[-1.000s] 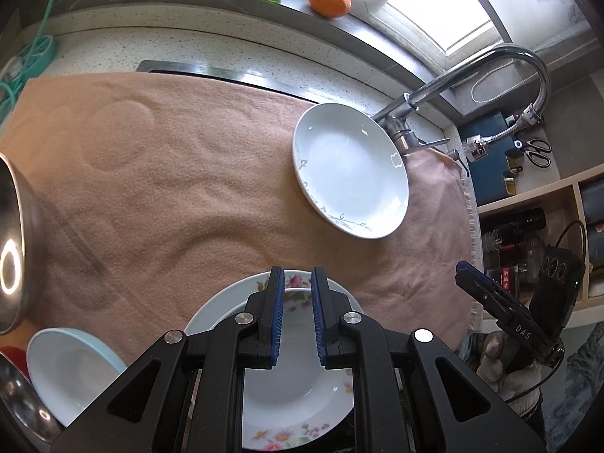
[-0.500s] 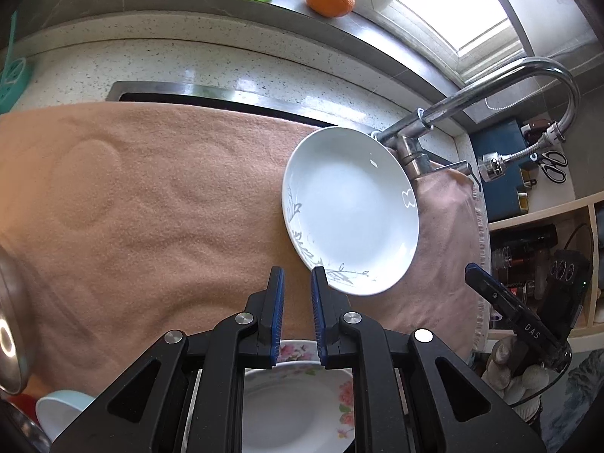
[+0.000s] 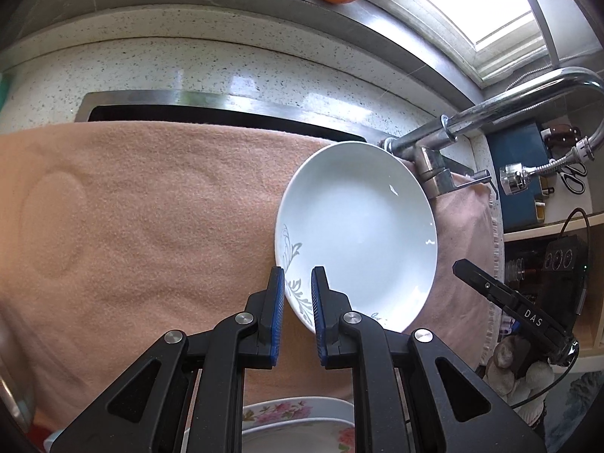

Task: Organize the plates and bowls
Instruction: 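Move the right tool to the rim of the grey vine-pattern plate, then close the right tool on the vine-pattern plate rim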

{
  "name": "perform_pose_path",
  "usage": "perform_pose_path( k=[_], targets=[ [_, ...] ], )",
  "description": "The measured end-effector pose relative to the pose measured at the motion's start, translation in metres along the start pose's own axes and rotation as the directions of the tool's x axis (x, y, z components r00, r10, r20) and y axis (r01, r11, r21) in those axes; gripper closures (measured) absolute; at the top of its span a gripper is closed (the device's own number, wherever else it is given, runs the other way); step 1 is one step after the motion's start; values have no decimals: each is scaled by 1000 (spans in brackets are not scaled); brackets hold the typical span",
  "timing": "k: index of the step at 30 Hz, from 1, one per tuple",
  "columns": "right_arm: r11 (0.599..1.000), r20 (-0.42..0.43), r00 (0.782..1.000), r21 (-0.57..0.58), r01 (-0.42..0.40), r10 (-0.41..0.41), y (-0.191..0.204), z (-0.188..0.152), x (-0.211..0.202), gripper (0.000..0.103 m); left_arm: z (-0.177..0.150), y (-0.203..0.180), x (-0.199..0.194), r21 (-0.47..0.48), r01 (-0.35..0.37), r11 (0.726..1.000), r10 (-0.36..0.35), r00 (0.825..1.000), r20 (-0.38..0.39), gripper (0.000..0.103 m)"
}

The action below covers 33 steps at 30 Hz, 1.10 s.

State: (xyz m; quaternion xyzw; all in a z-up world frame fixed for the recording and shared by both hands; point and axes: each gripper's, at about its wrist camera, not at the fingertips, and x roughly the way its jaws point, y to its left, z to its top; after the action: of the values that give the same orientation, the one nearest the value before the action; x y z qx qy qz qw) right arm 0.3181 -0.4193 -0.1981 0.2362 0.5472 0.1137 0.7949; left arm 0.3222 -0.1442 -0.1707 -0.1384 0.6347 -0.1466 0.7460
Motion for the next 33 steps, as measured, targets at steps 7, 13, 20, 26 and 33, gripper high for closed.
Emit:
perform_pose_path(
  k=[7,13,20,26,33],
  targets=[
    [1000,-10,1000,22,7,-7,-2,10,15,78,12,0,9,15,-26,1000,26,1000,-10,90],
    [1000,-26,999,22,20,-19,-4,15,22,81,16,1,16,34,-47,998,48,999,-21,90],
    [999,-56,998,27,19,-18,-2,18,32,84,18,0,25,55,-78,995,80,997,-24,90],
    [999,-68,997,26,26,-24,-1,20,39,89,18,3,31,55,-87,995,89,996,-32,95],
    [999,-78,996,15,43,-42,-1,23,40,94,17,-1,35,62,-97,993,99,995,-30,95]
  ],
)
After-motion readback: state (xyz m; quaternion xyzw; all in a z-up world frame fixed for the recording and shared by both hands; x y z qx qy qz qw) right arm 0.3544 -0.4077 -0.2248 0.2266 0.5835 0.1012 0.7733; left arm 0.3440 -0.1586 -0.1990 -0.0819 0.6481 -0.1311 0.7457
